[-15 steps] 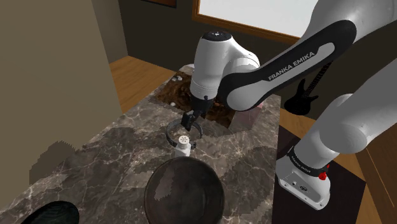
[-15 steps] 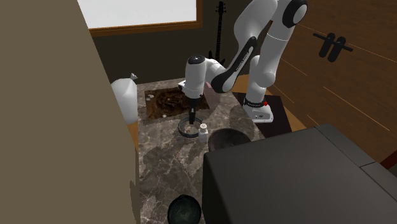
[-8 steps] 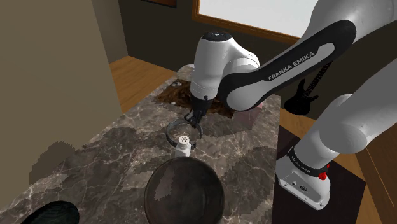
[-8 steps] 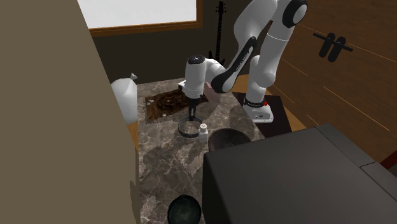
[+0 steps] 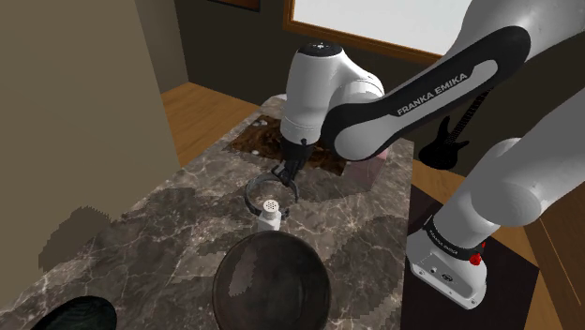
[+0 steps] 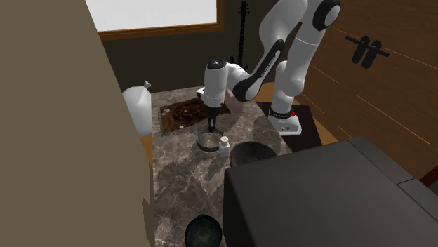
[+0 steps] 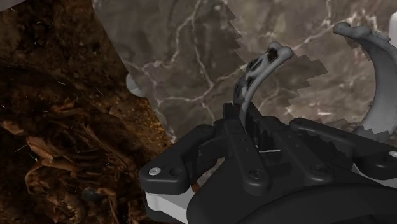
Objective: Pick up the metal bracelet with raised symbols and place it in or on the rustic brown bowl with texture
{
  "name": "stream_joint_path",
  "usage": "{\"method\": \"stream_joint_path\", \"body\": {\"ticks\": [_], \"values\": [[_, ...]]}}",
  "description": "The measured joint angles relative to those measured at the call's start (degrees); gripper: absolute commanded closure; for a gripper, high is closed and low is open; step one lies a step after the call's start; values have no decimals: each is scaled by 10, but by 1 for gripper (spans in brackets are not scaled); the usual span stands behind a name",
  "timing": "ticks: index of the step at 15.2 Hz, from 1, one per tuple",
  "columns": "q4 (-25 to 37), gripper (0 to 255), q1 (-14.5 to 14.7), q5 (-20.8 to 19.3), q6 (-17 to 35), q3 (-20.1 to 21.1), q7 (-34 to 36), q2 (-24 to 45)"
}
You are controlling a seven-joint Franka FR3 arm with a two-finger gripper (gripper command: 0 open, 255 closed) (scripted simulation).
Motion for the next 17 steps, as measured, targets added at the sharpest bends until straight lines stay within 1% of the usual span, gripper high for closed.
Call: {"method": "stream_joint_path", "body": {"ticks": [7, 17], "values": [[21, 255, 10, 25, -59, -14, -22, -42], [64, 255, 18, 43, -146, -33, -43, -89]]}}
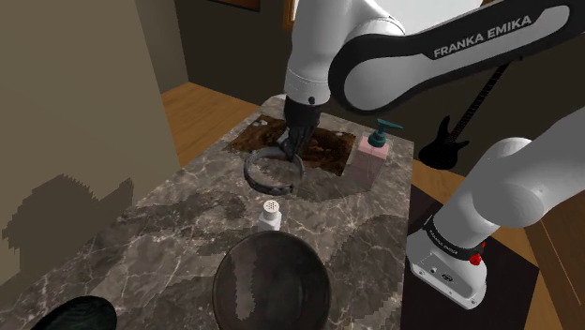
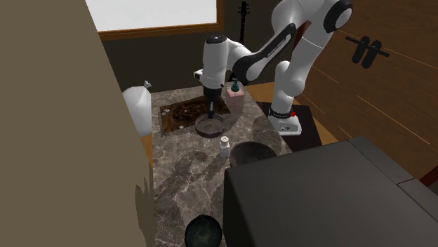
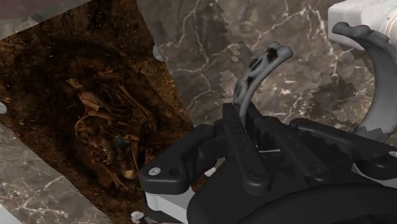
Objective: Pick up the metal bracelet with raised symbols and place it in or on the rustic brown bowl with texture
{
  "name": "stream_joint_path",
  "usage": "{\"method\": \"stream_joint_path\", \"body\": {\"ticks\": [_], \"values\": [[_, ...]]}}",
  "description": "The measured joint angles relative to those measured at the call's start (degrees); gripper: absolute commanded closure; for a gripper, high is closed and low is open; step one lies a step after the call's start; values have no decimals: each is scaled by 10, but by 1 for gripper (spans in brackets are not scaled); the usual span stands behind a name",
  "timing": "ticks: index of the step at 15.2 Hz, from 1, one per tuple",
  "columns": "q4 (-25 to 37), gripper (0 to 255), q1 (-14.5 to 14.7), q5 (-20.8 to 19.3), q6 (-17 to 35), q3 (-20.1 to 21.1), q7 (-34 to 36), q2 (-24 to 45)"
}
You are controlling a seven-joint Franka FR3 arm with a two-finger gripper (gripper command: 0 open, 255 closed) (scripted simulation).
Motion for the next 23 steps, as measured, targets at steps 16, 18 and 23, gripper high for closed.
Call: {"method": "stream_joint_path", "body": {"ticks": [16, 18, 23], "values": [[74, 255, 11, 12, -119, -13, -1, -48], [70, 255, 22, 22, -125, 1, 18, -59], [72, 255, 54, 48, -146, 45, 80, -85]]}}
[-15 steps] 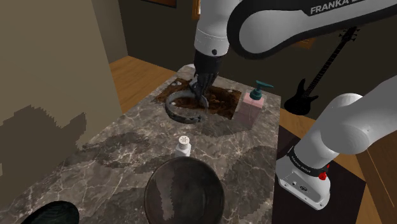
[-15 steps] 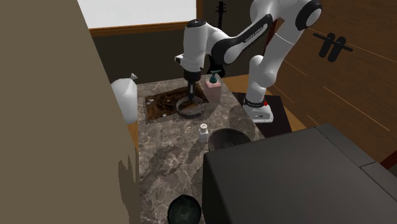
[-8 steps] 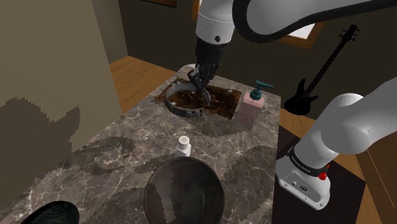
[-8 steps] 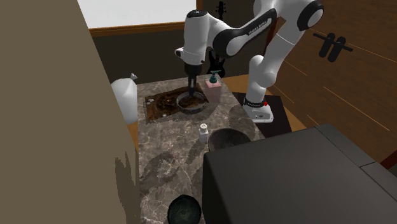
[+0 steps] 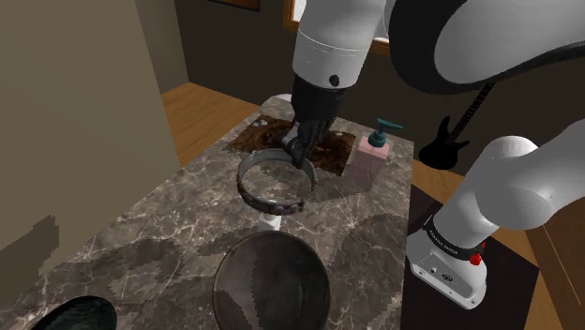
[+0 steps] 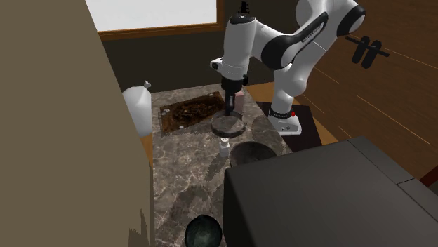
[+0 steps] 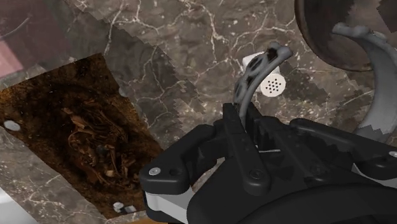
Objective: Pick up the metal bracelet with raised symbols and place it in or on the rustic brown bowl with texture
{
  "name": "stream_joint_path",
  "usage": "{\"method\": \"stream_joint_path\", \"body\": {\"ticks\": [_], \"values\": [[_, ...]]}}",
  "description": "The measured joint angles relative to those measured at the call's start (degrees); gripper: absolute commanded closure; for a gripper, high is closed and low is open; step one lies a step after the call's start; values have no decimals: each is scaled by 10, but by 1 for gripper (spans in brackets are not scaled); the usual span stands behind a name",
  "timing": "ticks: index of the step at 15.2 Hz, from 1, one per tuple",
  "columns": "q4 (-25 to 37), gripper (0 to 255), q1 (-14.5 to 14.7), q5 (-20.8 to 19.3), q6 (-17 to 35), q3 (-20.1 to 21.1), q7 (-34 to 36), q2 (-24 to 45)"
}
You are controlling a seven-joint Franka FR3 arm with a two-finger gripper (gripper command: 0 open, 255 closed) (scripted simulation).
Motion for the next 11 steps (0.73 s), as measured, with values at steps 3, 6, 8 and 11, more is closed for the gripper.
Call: {"method": "stream_joint_path", "body": {"ticks": [3, 6, 8, 11], "values": [[5, 255, 18, 15, -11, 28, 38, -10], [19, 255, 28, 24, -16, 62, 80, -5], [32, 255, 35, 30, -22, 85, 109, -3], [43, 255, 39, 35, -20, 114, 141, 5]]}}
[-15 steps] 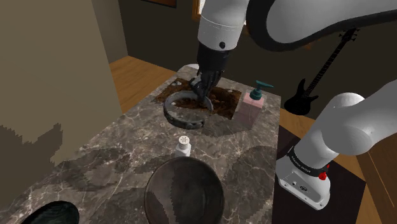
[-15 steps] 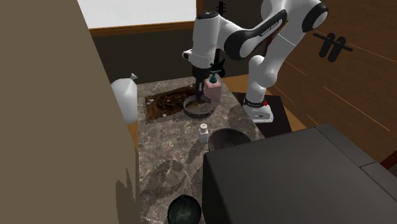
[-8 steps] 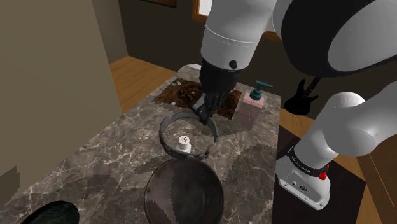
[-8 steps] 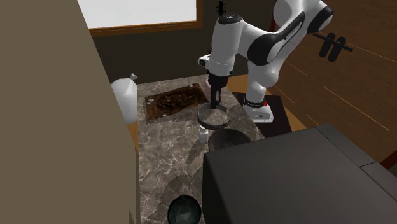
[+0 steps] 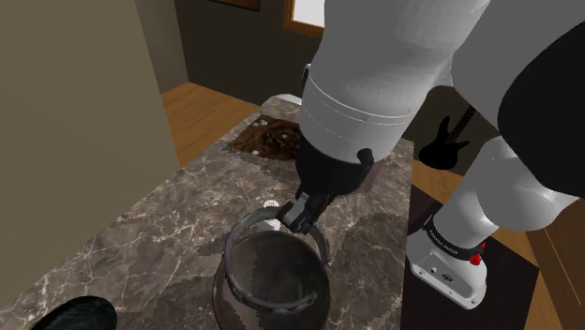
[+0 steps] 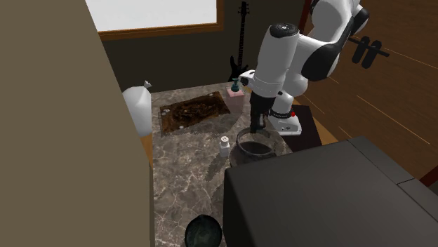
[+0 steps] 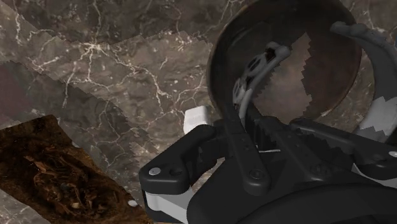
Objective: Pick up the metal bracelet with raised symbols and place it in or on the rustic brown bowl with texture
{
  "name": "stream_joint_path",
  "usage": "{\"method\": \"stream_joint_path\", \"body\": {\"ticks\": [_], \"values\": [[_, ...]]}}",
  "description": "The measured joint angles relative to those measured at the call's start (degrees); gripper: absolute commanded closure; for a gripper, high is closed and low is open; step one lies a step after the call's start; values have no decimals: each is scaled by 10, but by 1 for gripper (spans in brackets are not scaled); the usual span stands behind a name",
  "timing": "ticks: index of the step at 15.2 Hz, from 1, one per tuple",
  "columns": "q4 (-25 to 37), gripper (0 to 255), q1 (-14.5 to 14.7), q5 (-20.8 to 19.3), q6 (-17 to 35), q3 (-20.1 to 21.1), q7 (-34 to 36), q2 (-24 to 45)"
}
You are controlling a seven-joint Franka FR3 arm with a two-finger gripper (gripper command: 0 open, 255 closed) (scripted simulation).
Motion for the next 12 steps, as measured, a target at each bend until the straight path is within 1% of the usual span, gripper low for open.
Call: {"method": "stream_joint_path", "body": {"ticks": [12], "values": [[-66, 255, -5, 4, 92, 40, 16, 26]]}}
